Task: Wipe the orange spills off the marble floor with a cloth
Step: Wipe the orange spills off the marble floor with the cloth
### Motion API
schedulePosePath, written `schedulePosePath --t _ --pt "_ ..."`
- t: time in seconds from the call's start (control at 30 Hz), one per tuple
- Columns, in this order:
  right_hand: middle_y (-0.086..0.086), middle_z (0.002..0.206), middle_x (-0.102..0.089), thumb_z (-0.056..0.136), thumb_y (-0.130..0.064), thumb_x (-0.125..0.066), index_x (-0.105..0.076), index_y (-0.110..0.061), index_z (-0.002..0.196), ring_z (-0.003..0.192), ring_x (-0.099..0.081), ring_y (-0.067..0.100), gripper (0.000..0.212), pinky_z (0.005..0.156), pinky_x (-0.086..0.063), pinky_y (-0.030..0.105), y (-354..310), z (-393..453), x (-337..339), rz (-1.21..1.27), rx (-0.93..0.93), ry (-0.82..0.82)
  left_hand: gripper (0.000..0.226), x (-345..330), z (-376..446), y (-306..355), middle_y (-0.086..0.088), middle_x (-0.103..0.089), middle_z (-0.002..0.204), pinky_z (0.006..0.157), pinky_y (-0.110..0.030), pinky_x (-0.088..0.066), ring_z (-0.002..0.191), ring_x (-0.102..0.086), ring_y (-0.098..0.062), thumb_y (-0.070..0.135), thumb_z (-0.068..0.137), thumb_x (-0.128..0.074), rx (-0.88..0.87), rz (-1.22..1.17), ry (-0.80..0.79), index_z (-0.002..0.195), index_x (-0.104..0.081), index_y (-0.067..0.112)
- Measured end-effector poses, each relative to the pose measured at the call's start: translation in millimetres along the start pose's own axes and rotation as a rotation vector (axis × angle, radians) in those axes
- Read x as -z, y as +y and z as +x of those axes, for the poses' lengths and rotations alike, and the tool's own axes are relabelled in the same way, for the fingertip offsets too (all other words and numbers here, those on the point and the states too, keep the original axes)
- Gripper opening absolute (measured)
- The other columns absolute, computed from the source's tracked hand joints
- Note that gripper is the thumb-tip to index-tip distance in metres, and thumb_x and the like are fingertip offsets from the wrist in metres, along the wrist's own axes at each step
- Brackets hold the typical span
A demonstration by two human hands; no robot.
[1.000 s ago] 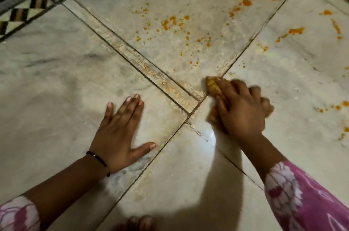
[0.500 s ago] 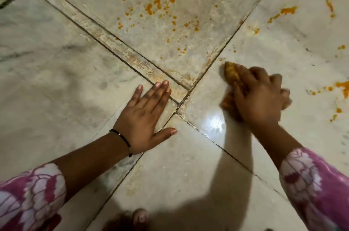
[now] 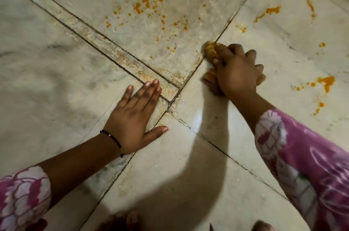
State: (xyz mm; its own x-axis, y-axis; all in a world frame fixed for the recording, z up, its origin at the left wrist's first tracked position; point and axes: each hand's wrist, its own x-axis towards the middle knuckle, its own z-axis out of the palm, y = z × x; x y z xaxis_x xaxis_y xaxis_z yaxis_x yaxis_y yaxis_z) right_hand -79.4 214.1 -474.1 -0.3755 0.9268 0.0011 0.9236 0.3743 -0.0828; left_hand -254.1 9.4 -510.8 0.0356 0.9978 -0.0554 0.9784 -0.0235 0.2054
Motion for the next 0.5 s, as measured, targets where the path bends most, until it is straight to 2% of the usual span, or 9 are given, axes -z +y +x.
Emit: schedulePosePath --t 0.07,0.13,0.27,0.4,0.43,0.5 --pt "0.000 0.134 -0.049 0.093 -0.032 -0.045 -0.050 -0.036 0.133 0.111 -0.040 0.035 0.041 0.081 -0.031 0.046 9.0 -26.2 -5.0 -0.032 0.160 0.010 0.085 -1.2 -0.3 -0.7 -0.010 -0.015 0.158 0.116 -0.050 -0.015 0.146 -0.015 -0.022 0.065 0.089 -0.029 0.002 0.001 -0.005 0.149 -0.021 0.006" --pt "0.000 0.133 -0.051 0.090 -0.034 -0.044 -0.053 -0.036 0.130 0.104 -0.042 0.035 0.041 0.079 -0.032 0.046 31.7 -58.0 -1.1 -0.052 0.169 -0.001 0.085 -1.7 0.0 -1.1 -0.010 -0.016 0.158 0.116 -0.050 -0.016 0.145 -0.015 -0.022 0.065 0.089 -0.030 0.006 0.000 -0.001 0.149 -0.021 0.006" --pt "-0.002 0.143 -0.044 0.094 -0.030 -0.049 -0.055 -0.034 0.130 0.112 -0.039 0.037 0.037 0.083 -0.031 0.047 63.3 -61.3 3.9 -0.048 -0.045 0.011 0.086 -2.4 -0.1 0.1 -0.010 -0.015 0.158 0.116 -0.050 -0.014 0.146 -0.015 -0.023 0.065 0.089 -0.030 0.005 -0.005 0.006 0.149 -0.021 0.005" --pt "-0.010 0.152 -0.031 0.094 -0.026 -0.045 -0.047 -0.039 0.135 0.127 -0.030 0.035 0.043 0.096 -0.026 0.051 28.6 3.5 14.2 0.085 -0.311 0.008 0.086 -1.3 -0.7 1.5 -0.010 -0.015 0.158 0.117 -0.050 -0.013 0.146 -0.014 -0.023 0.065 0.088 -0.031 0.008 -0.001 -0.003 0.149 -0.022 0.004" --pt "-0.009 0.151 -0.032 0.093 -0.025 -0.045 -0.047 -0.039 0.135 0.127 -0.030 0.034 0.045 0.097 -0.026 0.051 14.3 16.0 17.7 0.097 -0.302 -0.019 0.086 -0.6 -0.5 1.6 -0.010 -0.014 0.158 0.117 -0.050 -0.013 0.146 -0.013 -0.022 0.065 0.088 -0.031 0.009 -0.004 -0.009 0.148 -0.022 0.004" --pt "-0.006 0.147 -0.037 0.090 -0.024 -0.047 -0.048 -0.037 0.134 0.123 -0.033 0.034 0.046 0.094 -0.028 0.048 -13.9 22.1 19.9 0.059 -0.127 -0.062 0.086 0.2 0.9 1.3 -0.010 -0.014 0.158 0.117 -0.050 -0.012 0.146 -0.012 -0.022 0.065 0.088 -0.031 0.008 -0.003 -0.013 0.149 -0.021 0.005"
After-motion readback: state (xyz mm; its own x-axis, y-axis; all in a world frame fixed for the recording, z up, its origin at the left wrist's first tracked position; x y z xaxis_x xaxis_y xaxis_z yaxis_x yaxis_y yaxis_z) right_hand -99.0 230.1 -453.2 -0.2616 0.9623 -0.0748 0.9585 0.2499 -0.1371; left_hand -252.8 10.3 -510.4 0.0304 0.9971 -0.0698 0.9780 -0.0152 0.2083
